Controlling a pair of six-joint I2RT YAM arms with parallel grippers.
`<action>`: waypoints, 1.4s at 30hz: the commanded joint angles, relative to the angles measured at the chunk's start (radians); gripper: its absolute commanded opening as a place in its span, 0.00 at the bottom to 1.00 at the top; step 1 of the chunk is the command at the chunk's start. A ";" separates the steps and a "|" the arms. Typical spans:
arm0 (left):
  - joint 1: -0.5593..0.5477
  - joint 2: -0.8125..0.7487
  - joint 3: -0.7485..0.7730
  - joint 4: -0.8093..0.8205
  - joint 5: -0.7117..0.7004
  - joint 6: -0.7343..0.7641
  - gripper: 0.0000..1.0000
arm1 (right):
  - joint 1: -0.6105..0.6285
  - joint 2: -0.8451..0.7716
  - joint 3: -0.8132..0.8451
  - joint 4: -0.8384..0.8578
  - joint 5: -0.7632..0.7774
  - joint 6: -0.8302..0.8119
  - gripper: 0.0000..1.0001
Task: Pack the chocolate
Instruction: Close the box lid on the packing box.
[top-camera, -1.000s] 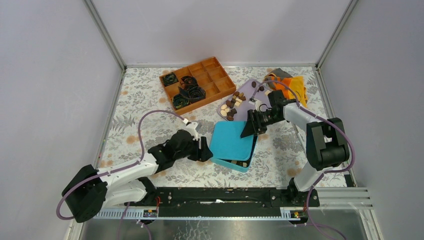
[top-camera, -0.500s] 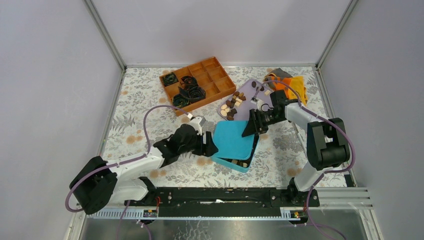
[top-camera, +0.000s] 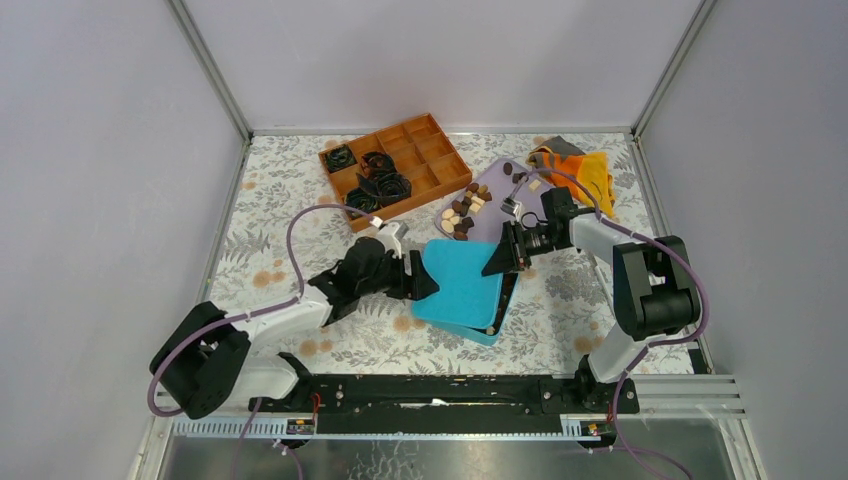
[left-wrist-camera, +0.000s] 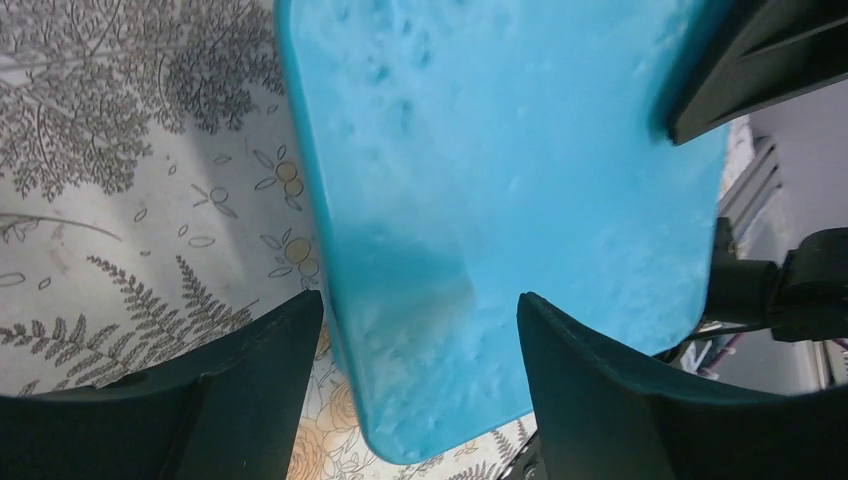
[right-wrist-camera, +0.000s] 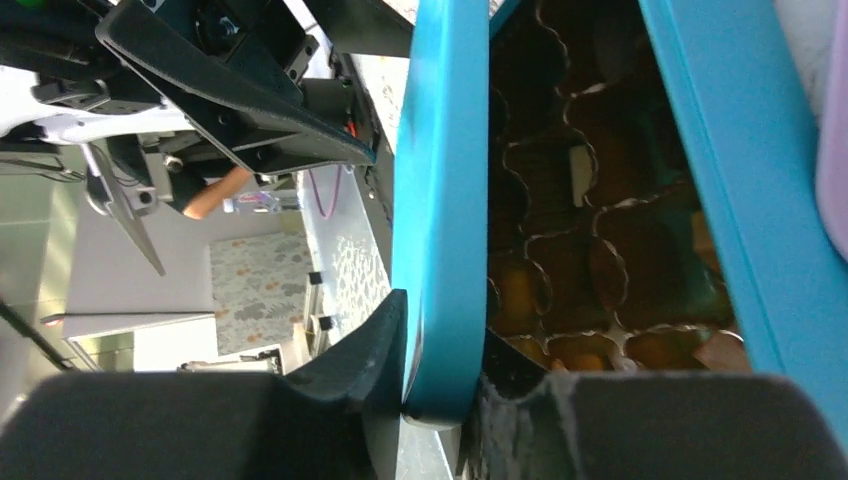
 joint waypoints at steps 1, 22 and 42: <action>0.033 -0.047 -0.026 0.154 0.059 -0.029 0.79 | -0.004 -0.037 -0.019 0.128 -0.143 0.111 0.23; 0.186 -0.166 -0.148 0.551 0.437 -0.253 0.60 | -0.010 -0.246 -0.038 0.106 -0.339 -0.021 0.08; 0.194 0.003 -0.196 1.177 0.471 -0.577 0.00 | -0.053 -0.495 -0.291 0.746 -0.216 0.476 0.59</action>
